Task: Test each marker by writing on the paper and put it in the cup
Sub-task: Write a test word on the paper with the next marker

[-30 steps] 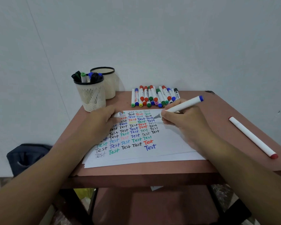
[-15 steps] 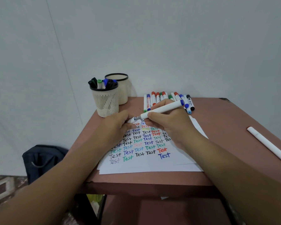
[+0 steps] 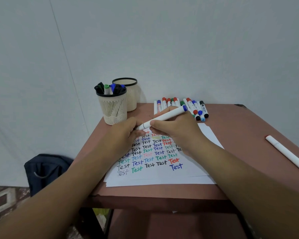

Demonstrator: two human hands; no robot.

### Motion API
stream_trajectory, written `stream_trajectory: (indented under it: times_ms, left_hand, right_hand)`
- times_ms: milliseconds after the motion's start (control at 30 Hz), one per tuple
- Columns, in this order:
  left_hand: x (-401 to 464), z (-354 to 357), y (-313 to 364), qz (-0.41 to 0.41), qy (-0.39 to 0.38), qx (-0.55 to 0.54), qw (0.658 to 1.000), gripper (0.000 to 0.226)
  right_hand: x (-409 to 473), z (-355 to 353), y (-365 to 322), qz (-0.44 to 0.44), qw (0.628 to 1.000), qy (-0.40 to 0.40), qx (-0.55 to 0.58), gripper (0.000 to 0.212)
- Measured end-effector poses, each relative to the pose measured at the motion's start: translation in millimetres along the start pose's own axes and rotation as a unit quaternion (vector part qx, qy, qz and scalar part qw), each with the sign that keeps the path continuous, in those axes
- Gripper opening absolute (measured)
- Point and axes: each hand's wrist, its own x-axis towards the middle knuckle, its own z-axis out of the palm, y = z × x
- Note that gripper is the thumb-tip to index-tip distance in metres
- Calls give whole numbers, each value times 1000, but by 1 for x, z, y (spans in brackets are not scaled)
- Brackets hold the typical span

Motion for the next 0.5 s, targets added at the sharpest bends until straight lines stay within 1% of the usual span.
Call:
stream_trajectory:
  times_ms: [200,333,400,500]
  left_hand:
    - [1,1,2,-29,2,-4,1000,3]
    - [1,0,1,-46,-5,2,999,3]
    - [1,-2,0,-37,1,1,999,5]
    - [1,-1,2,20,-6,18,1000,13]
  right_hand:
    - [2,3,6,-6,1000,-11,11,14]
    - [4,8,13,-11,1000,-14,-12,15]
    - [5,5,13,-5,1000,-16,-10,15]
    - [4,-4,14,32,999,-15,34,16]
